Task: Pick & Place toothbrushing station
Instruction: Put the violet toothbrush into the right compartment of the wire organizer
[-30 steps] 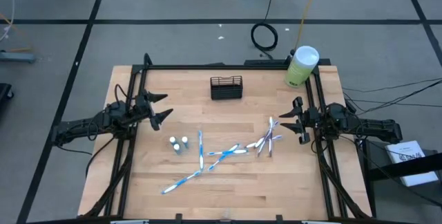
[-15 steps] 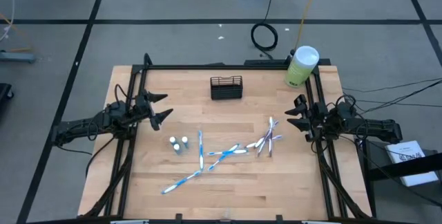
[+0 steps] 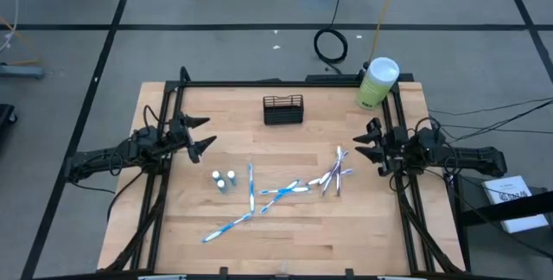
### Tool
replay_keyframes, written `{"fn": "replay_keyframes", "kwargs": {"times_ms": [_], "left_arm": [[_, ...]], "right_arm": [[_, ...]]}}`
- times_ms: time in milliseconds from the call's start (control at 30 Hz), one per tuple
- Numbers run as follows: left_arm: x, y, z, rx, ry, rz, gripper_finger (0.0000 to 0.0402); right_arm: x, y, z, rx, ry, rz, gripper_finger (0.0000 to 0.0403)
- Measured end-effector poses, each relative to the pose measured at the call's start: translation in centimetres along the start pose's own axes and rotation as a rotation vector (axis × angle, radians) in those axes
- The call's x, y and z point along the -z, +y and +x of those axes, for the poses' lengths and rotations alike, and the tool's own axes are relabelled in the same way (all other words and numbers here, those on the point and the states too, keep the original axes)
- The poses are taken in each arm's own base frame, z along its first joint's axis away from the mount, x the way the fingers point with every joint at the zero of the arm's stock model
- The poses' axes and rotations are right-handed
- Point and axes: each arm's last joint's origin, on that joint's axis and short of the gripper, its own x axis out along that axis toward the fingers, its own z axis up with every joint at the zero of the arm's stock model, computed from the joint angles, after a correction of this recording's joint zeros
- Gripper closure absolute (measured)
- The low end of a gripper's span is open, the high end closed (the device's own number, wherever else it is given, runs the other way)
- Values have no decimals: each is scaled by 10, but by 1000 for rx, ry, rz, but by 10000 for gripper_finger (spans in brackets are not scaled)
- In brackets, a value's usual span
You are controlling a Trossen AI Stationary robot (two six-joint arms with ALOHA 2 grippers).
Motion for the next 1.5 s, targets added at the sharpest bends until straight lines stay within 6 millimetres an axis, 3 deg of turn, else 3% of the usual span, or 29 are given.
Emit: {"fn": "replay_keyframes", "kwargs": {"times_ms": [167,267,333,467,567,667,767,1100,1500], "left_arm": [[0,0,0,0,0,0,34],[0,0,0,0,0,0,34],[0,0,0,0,0,0,34],[0,0,0,0,0,0,34],[-1,0,0,1,-9,-2,34],[-1,0,0,3,-6,-1,34],[-1,0,0,2,-6,-1,34],[-1,0,0,1,-6,-1,34],[-1,0,0,1,-6,-1,34]], "right_arm": [[11,2,12,-5,84,34,264],[27,-1,19,129,219,76,241],[39,-3,22,274,400,80,223],[24,0,45,546,650,139,201],[22,2,60,686,823,239,198],[16,4,82,767,863,322,203],[24,-1,92,878,954,347,209],[57,-21,95,1084,1128,486,222],[63,-42,95,1123,1159,435,223]]}}
